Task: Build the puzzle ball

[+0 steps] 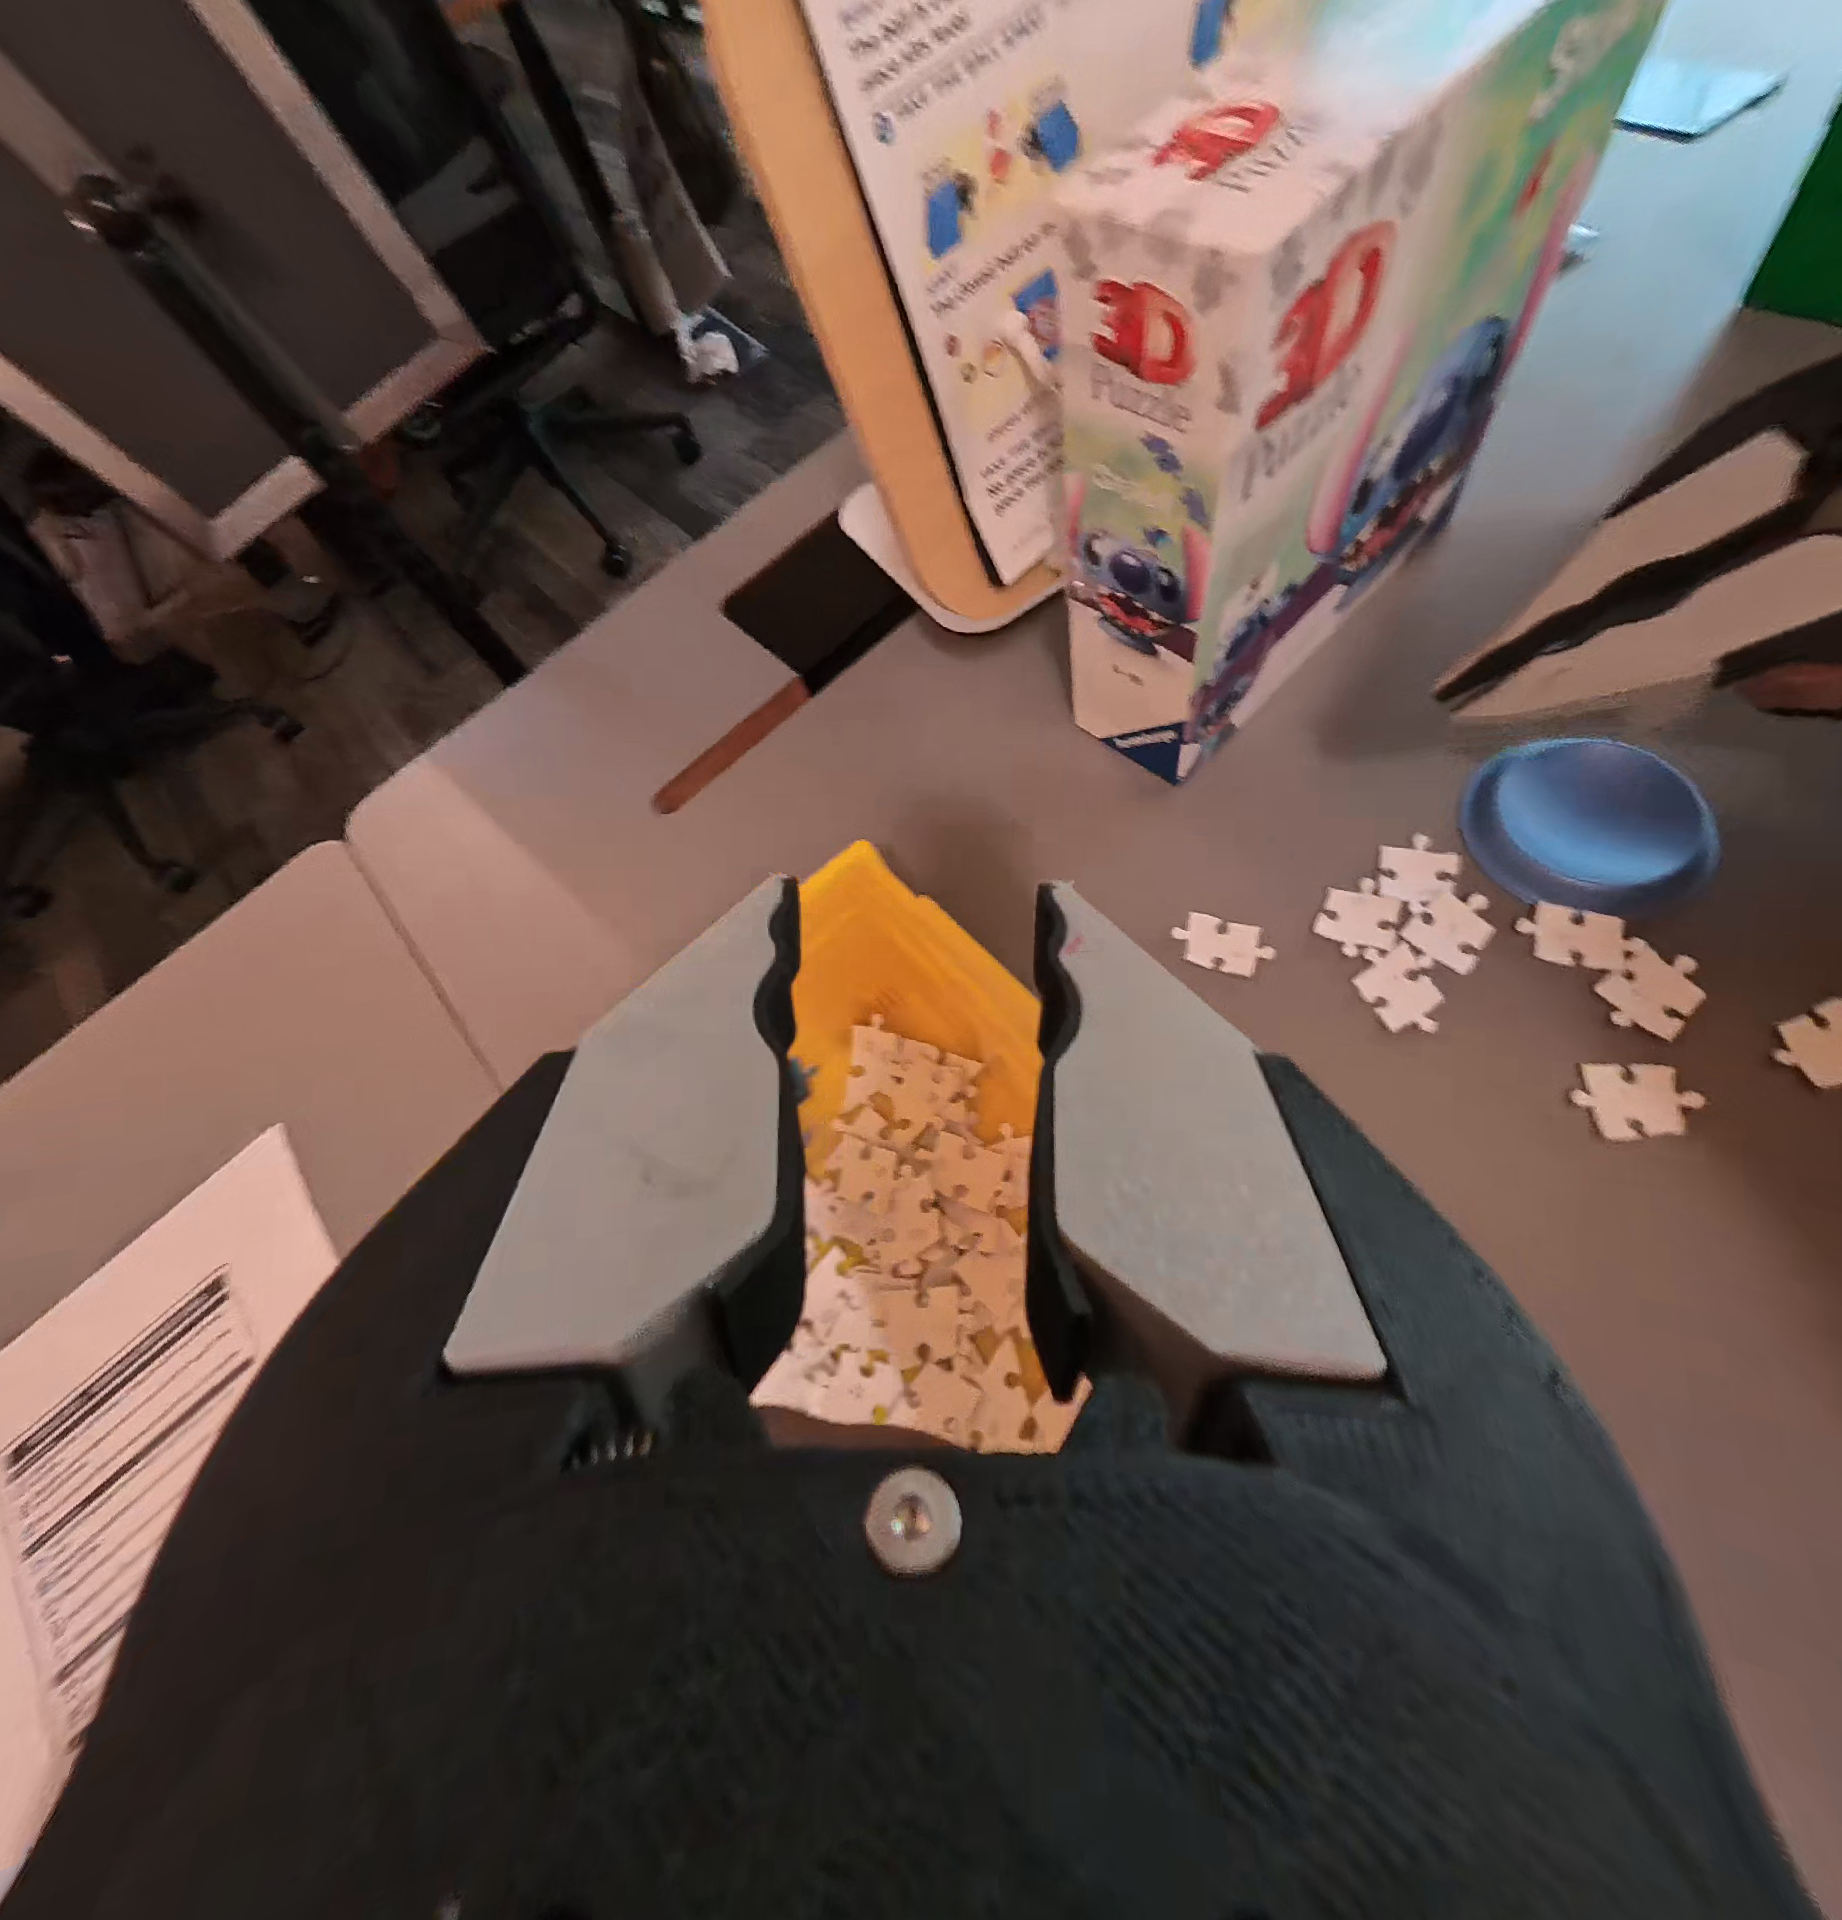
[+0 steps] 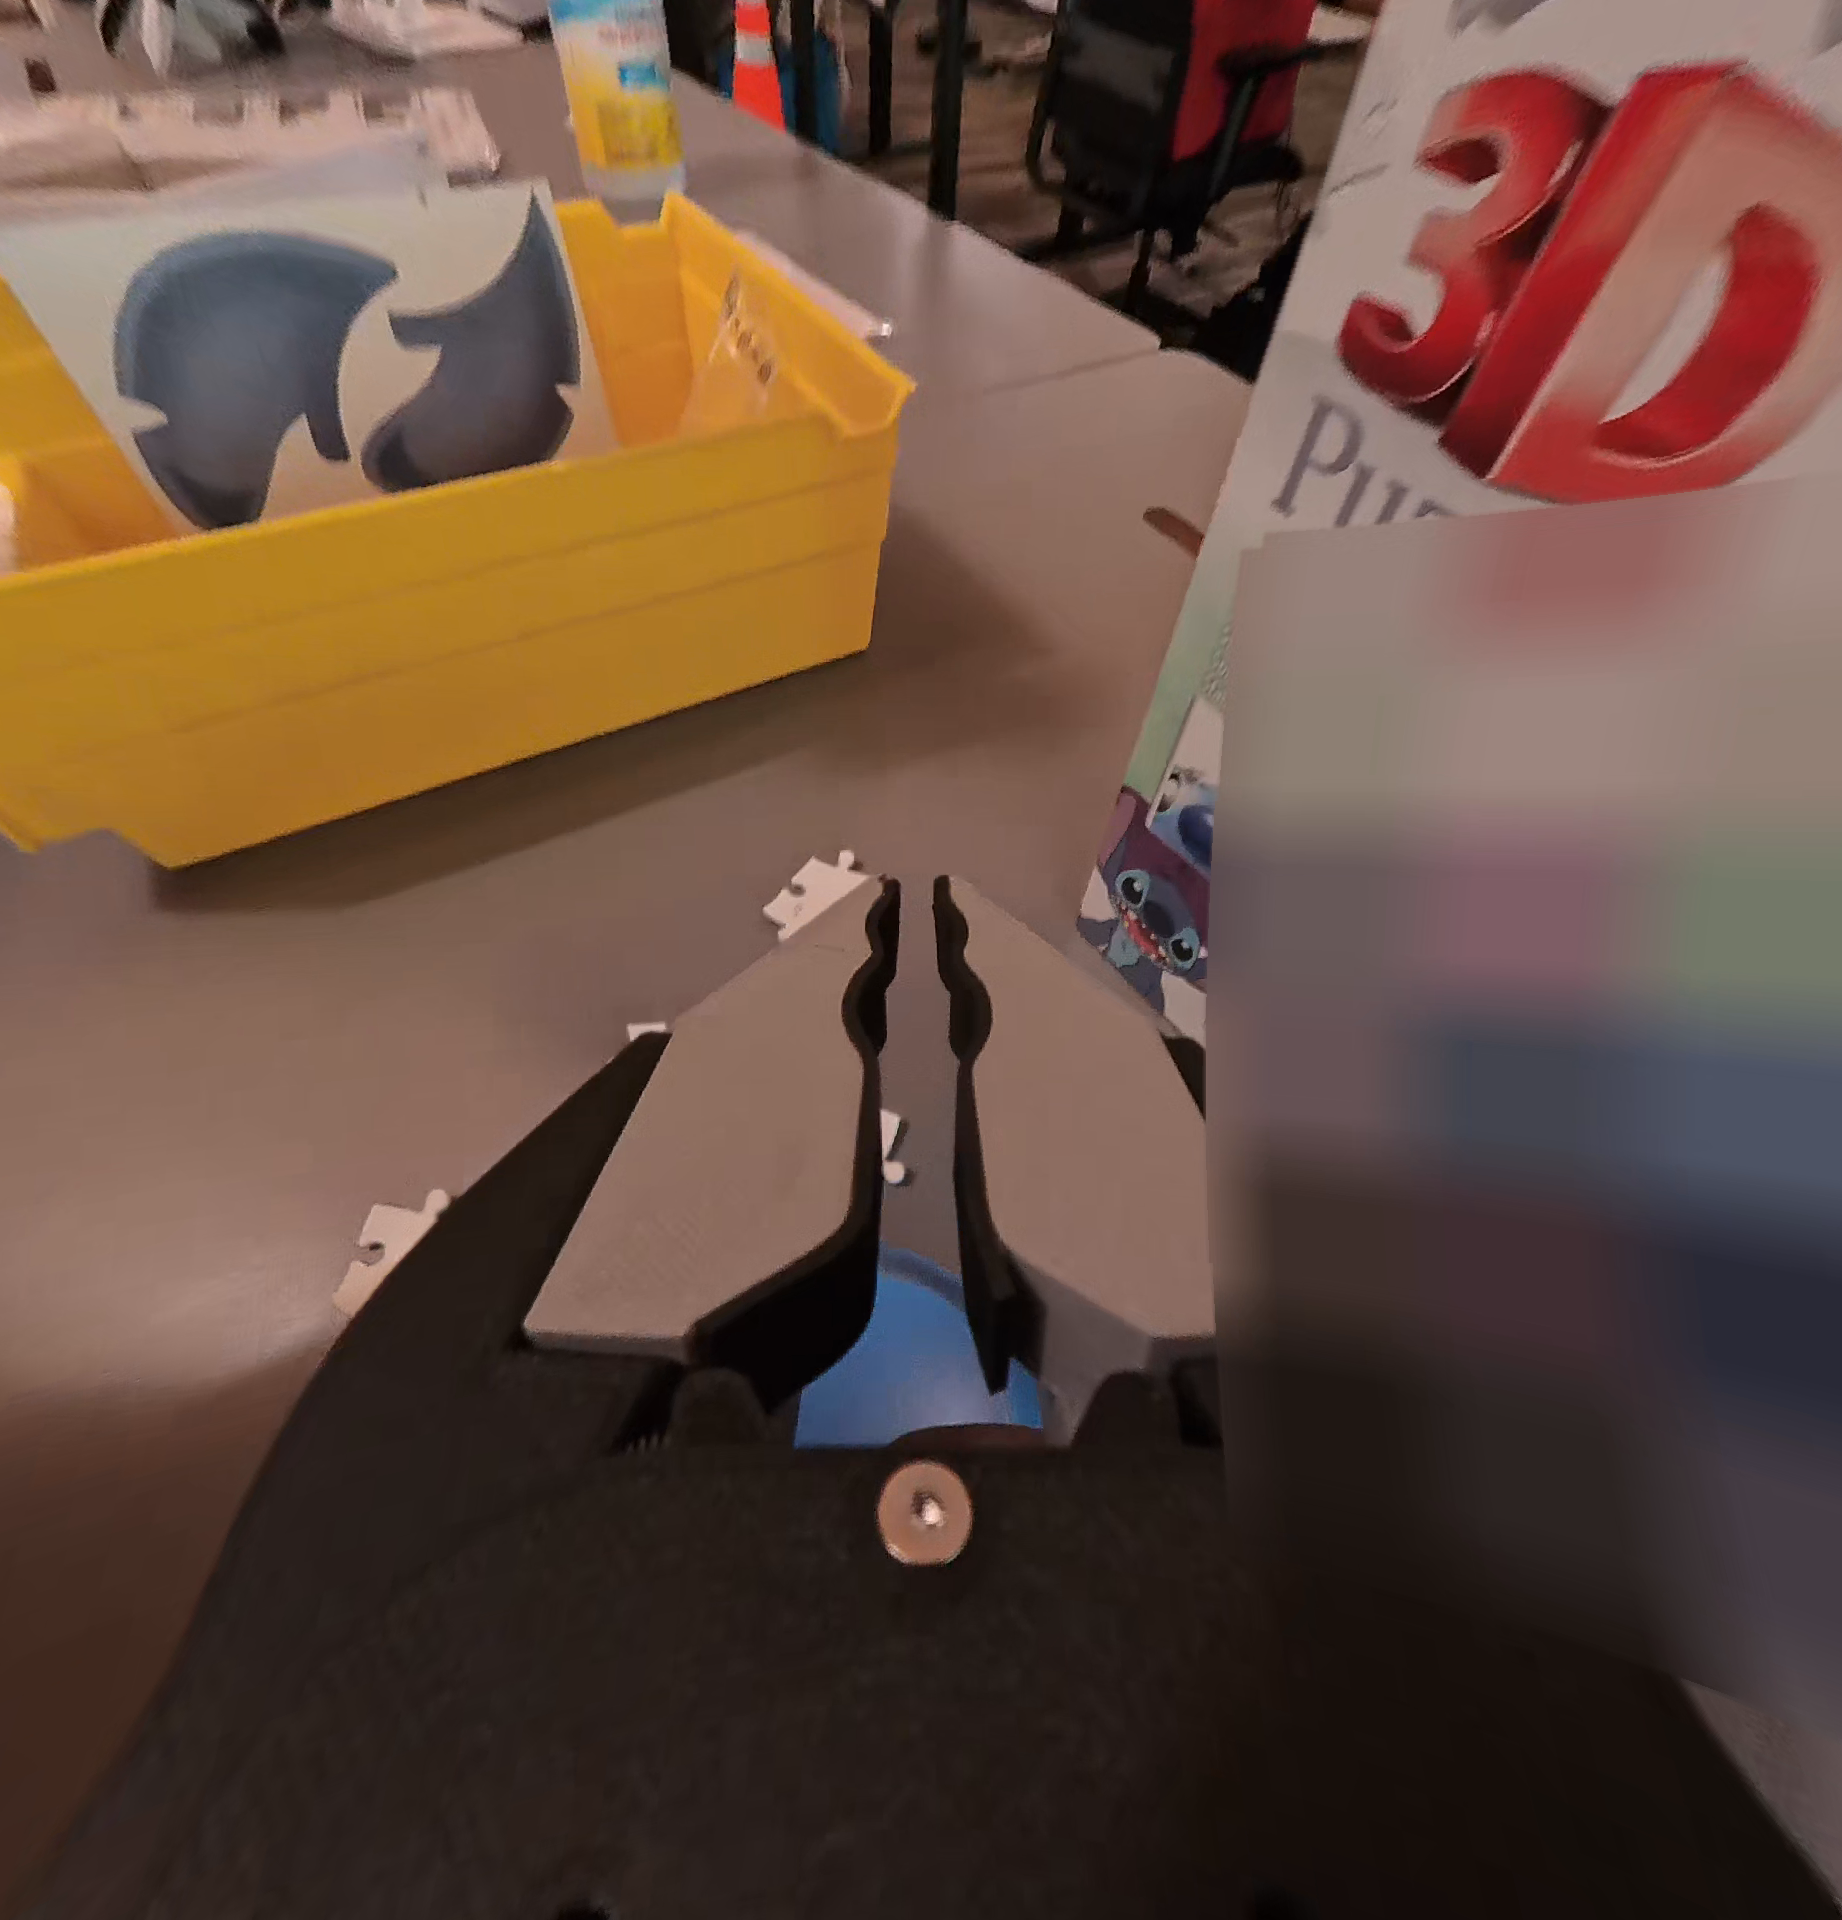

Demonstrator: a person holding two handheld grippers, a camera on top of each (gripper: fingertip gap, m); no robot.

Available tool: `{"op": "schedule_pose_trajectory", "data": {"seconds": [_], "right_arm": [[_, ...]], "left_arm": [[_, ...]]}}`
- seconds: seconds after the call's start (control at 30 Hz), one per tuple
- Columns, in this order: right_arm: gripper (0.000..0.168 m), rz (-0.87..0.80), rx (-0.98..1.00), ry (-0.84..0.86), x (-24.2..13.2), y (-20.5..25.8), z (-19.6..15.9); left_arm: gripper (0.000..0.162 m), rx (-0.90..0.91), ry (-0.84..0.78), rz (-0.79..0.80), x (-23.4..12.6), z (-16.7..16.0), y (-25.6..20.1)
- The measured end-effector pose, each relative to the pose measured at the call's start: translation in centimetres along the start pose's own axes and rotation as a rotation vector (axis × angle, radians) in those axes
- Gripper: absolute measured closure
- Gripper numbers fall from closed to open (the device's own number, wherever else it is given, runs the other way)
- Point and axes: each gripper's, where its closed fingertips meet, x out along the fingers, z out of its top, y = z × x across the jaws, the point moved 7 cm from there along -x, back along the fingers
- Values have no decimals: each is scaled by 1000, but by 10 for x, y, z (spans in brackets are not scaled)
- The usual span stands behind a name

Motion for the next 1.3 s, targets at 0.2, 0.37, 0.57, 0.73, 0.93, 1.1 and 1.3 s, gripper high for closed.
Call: {"op": "schedule_pose_trajectory", "data": {"seconds": [0.2, 0.37, 0.57, 0.73, 0.93, 1.1, 1.3], "right_arm": [[163, -20, 91, -149, -15, -11, 10], [156, -8, 134, -242, -24, -15, 16], [146, -26, 118, -278, -28, -11, 20], [146, -19, 99, -275, -26, -5, 22], [147, -16, 49, -245, -18, 4, 21], [148, -31, 3, -219, -12, 10, 18], [148, -21, -10, -197, -4, 15, 14]], "left_arm": [[119, -45, -62, 88, -17, 0, 22], [119, -88, -160, 71, -32, 8, 27], [119, -104, -182, 87, -36, 7, 32], [117, -77, -93, 82, -25, -3, 32], [116, -44, 0, 83, -9, -11, 29], [115, -34, 35, 93, -4, -15, 29], [114, -10, 94, 56, -1, -23, 24]]}}
